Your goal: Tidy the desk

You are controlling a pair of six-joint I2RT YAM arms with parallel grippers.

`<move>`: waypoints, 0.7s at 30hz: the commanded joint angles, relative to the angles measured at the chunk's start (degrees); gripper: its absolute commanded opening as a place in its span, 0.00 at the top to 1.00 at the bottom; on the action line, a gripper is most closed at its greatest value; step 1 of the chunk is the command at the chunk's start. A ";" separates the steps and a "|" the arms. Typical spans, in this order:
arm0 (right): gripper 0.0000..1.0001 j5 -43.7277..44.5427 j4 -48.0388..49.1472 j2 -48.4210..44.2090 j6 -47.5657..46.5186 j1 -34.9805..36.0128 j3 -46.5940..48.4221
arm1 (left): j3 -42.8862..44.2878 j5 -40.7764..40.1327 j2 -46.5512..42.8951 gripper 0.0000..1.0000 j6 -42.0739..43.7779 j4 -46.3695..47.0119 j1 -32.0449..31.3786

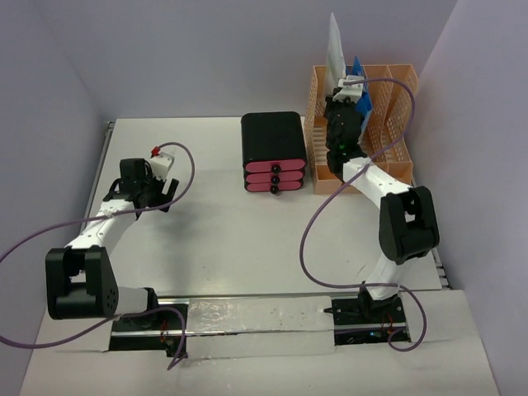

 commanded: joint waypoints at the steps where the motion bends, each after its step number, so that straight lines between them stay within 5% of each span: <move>1: 1.00 -1.46 11.09 2.79 3.55 -0.25 0.44 | 3.45 1.26 1.59 0.01 -0.74 3.45 0.64; 8: 0.97 2.46 14.60 5.74 5.52 -0.25 -3.00 | 4.32 2.20 3.11 0.01 -1.25 2.93 0.64; 11: 0.61 2.42 14.53 6.51 6.11 -0.34 -3.83 | 4.90 2.98 3.23 0.01 -1.50 2.34 2.13; 12: 0.60 2.45 14.53 6.48 6.37 -0.34 -3.88 | 4.90 3.00 3.14 0.01 -1.59 2.23 2.13; 14: 0.38 3.18 14.26 5.15 6.68 -0.25 -5.17 | 4.90 3.43 2.53 0.01 -1.76 1.71 2.13; 21: 0.16 -3.02 1.30 -6.22 3.24 0.86 -5.42 | 3.35 5.05 -2.40 0.01 -1.90 -1.45 2.13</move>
